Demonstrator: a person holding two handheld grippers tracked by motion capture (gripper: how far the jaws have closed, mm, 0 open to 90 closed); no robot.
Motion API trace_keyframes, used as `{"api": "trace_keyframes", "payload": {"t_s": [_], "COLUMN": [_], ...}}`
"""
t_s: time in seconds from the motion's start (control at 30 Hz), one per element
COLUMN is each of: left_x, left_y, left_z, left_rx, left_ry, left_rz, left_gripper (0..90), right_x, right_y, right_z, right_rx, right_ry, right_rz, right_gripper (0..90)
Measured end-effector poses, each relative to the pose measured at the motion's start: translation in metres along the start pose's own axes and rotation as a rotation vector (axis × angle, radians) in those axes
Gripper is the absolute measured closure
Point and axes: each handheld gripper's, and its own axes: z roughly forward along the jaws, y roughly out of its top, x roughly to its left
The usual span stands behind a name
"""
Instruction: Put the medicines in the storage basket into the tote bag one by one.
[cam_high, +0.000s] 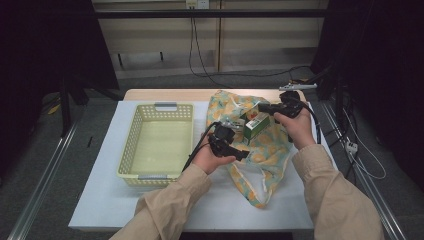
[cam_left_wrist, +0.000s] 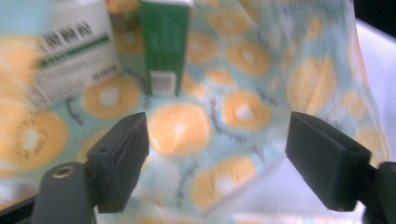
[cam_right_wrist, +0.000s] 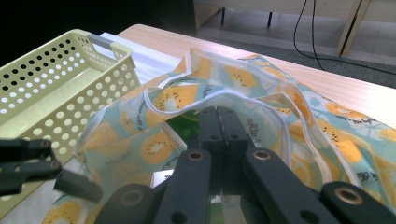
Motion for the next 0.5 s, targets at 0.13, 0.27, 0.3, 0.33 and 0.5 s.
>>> {"api": "trace_keyframes", "payload": {"t_s": [0.13, 0.27, 0.3, 0.33, 0.5], "left_x": [-0.005, -0.008, -0.008, -0.008, -0.007], "left_y": [-0.011, -0.017, -0.017, -0.018, -0.019], "left_z": [0.011, 0.024, 0.026, 0.029, 0.033], "left_rx": [0.04, 0.068, 0.068, 0.069, 0.08], "left_ry": [-0.009, 0.018, 0.031, 0.033, 0.08], "left_rz": [0.01, 0.042, 0.05, 0.059, 0.119], "left_gripper": [19.9, 19.8, 20.5, 22.3, 34.8], "right_x": [0.003, 0.002, 0.002, 0.001, 0.0], "right_y": [0.001, 0.001, 0.001, 0.001, 0.001], "right_z": [0.001, 0.0, 0.0, -0.001, -0.004], "right_rx": [-0.001, 0.0, -0.001, -0.003, -0.006], "right_ry": [0.0, -0.005, -0.005, -0.007, -0.006], "right_rz": [0.0, 0.001, 0.002, 0.003, 0.005], "right_gripper": [90.0, 90.0, 90.0, 90.0, 90.0]}}
